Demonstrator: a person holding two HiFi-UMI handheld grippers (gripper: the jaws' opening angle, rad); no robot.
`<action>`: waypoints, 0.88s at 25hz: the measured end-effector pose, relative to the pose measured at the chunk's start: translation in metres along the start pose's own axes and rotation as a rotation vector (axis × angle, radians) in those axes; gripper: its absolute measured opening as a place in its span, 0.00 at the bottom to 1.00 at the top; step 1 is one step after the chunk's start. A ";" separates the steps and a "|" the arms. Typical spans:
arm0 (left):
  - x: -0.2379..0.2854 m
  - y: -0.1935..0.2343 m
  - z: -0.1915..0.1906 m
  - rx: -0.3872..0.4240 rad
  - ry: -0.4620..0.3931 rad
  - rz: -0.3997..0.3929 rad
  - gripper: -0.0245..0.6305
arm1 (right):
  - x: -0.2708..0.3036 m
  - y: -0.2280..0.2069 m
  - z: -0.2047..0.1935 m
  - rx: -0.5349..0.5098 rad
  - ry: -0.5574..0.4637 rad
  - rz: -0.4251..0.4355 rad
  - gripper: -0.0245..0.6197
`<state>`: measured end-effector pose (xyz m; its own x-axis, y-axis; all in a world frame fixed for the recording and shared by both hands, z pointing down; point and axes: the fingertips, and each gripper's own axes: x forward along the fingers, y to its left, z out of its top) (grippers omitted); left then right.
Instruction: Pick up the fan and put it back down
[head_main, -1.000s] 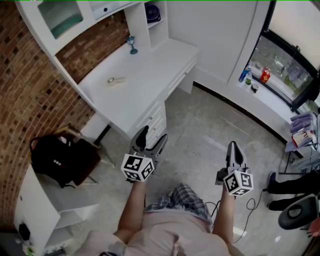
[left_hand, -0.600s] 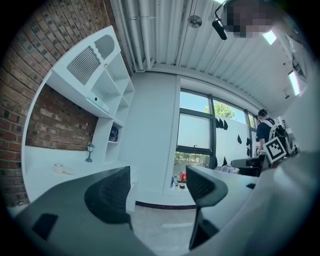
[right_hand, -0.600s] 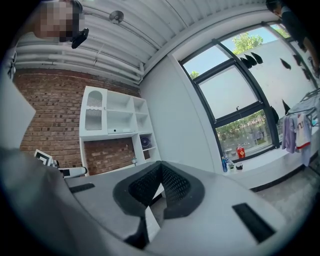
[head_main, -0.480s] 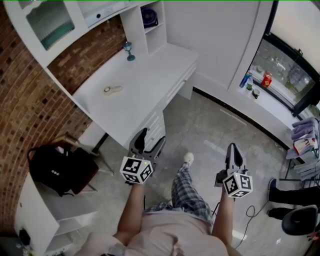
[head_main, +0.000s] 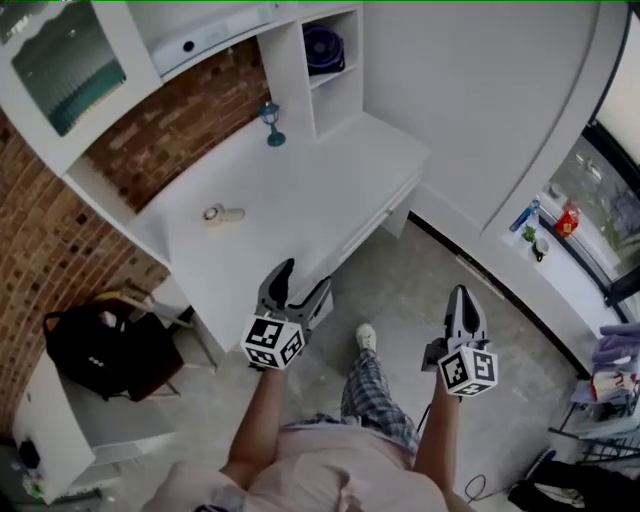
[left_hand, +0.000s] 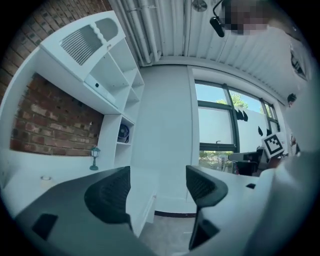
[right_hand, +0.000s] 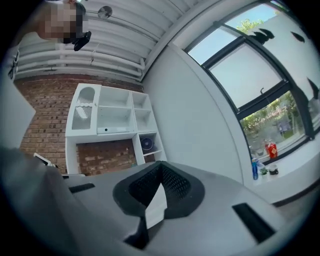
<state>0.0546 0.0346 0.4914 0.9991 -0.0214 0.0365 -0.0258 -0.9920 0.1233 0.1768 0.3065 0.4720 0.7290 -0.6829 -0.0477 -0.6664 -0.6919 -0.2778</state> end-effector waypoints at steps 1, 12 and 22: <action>0.022 0.009 0.008 0.006 -0.010 0.019 0.55 | 0.029 -0.004 0.005 -0.003 0.010 0.029 0.06; 0.152 0.118 0.048 -0.027 -0.033 0.256 0.55 | 0.289 0.004 0.020 -0.018 0.122 0.320 0.06; 0.135 0.203 0.046 -0.049 -0.026 0.523 0.55 | 0.407 0.088 -0.018 0.003 0.221 0.586 0.06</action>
<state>0.1859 -0.1750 0.4755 0.8529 -0.5157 0.0814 -0.5221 -0.8410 0.1418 0.4117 -0.0365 0.4453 0.1923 -0.9813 0.0068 -0.9449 -0.1871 -0.2687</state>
